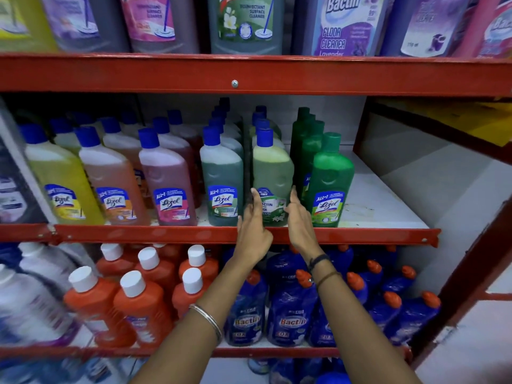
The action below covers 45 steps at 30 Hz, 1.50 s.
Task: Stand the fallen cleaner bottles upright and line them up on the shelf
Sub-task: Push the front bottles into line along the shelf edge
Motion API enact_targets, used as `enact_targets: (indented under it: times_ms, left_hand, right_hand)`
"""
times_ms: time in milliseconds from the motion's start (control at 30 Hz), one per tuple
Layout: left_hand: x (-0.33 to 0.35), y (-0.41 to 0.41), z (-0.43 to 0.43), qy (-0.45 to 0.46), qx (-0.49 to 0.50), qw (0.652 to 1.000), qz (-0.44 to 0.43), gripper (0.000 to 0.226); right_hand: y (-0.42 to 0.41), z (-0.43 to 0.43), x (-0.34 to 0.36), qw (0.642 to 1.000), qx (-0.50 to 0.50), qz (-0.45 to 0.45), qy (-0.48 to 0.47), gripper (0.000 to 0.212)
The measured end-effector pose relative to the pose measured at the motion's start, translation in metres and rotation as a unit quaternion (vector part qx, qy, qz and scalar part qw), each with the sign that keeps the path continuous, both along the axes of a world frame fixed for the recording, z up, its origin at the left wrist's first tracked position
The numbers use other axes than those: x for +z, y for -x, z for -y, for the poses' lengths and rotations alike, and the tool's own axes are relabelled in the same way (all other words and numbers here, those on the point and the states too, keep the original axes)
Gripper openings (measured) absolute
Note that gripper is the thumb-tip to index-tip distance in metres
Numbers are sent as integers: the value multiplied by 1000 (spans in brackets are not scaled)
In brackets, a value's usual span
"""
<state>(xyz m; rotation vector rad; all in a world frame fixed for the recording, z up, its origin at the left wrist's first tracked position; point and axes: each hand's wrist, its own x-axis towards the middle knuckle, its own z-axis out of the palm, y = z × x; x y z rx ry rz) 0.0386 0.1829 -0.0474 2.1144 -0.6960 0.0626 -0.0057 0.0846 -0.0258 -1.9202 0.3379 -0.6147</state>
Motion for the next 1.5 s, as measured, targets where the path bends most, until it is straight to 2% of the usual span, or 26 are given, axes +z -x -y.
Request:
enact_targets:
  times_ms: [233,467,567,633,700,767,867,933,1100,1333,1500]
  left_hand:
    - [-1,17,-5,8,1,999,46,91]
    - [0,17,-10,16,-12,999,38,89]
    - [1,13,-19,15,6,999,46,77]
    - [3,10,-31,79,65,992,69,62]
    - [2,6,-46,158,121,976,92,59]
    - [3,-3,-61,192,138,967,94,66]
    - [6,-19,-75,149,96,983,52,79]
    - [7,-28,-79,111,58,992,33,83]
    - [7,-41,-82,40,11,999,9,97]
    - [12,-36,-94,8,9,1000,16,94]
    - [11,-28,-99,2,7,999,32,94]
  right_hand:
    - [13,-6,-4,1000,-21,16,16,53]
    - [13,-5,-7,999,-19,-7,48,55]
    - [13,-8,-13,999,-42,-4,28,51]
    - [18,-18,-25,994,-104,43,-7,49]
    - [25,-35,-35,979,-144,143,8,44]
    - [24,-54,-39,976,-104,188,45,43]
    - [2,-76,-24,992,18,118,31,56]
    - [-14,-86,-16,997,42,56,26,55]
    - [-36,-91,-9,999,18,-4,34,55]
    - [-40,-96,-9,1000,-19,23,5,64]
    - [-37,-96,-16,997,-54,25,47,48]
